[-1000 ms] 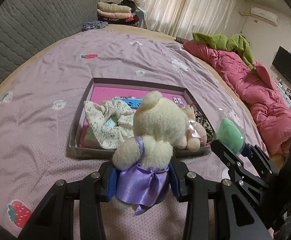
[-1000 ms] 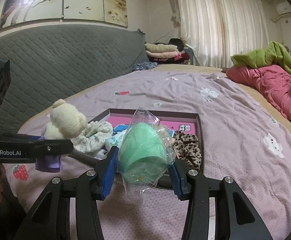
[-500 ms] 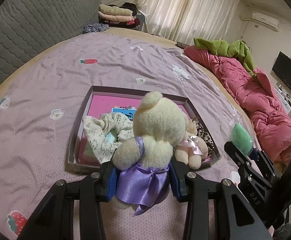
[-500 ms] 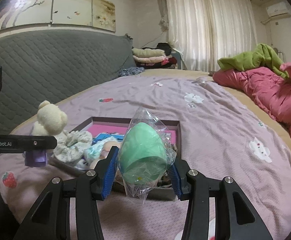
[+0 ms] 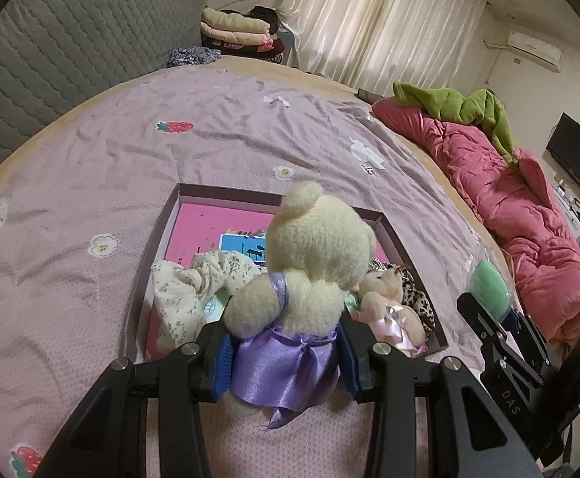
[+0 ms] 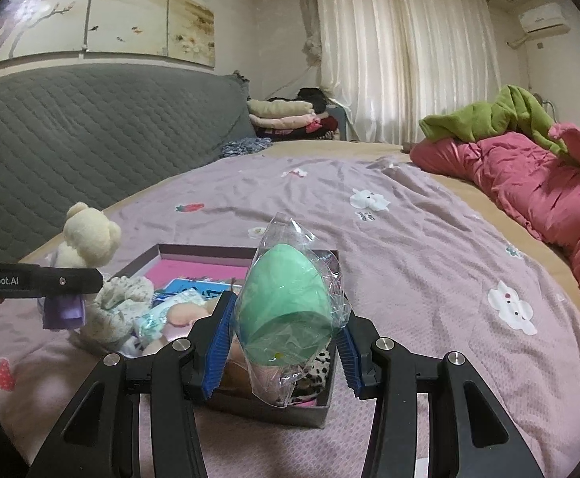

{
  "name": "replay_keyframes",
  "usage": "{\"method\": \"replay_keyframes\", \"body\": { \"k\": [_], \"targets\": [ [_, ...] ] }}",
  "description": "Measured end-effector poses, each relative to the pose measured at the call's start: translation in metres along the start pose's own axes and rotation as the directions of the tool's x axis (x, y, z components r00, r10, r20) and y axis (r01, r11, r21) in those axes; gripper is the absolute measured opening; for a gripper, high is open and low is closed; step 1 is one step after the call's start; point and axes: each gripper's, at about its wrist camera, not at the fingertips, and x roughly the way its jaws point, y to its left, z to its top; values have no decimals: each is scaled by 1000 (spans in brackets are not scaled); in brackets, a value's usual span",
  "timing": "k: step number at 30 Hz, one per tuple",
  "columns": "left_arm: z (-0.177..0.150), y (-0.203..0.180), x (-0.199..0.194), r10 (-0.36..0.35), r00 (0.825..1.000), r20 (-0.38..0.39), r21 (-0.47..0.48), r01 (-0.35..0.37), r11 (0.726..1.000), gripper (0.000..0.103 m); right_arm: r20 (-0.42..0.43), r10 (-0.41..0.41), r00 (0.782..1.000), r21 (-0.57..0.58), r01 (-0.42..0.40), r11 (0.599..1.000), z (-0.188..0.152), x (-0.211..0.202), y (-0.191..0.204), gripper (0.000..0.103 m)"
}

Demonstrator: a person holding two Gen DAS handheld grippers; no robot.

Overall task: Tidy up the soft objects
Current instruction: 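Lift the purple-dress bear and green sponge and carry them over the box, then lower the bear with the left tool while the right lowers the green sponge into the box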

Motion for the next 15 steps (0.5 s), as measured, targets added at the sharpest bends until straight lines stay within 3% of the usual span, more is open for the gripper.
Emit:
{"method": "replay_keyframes", "body": {
  "k": [15],
  "targets": [
    [5, 9, 34, -27, 997, -71, -92, 20, 996, 43, 22, -29, 999, -13, 29, 999, 6, 19, -14, 49]
  ]
}}
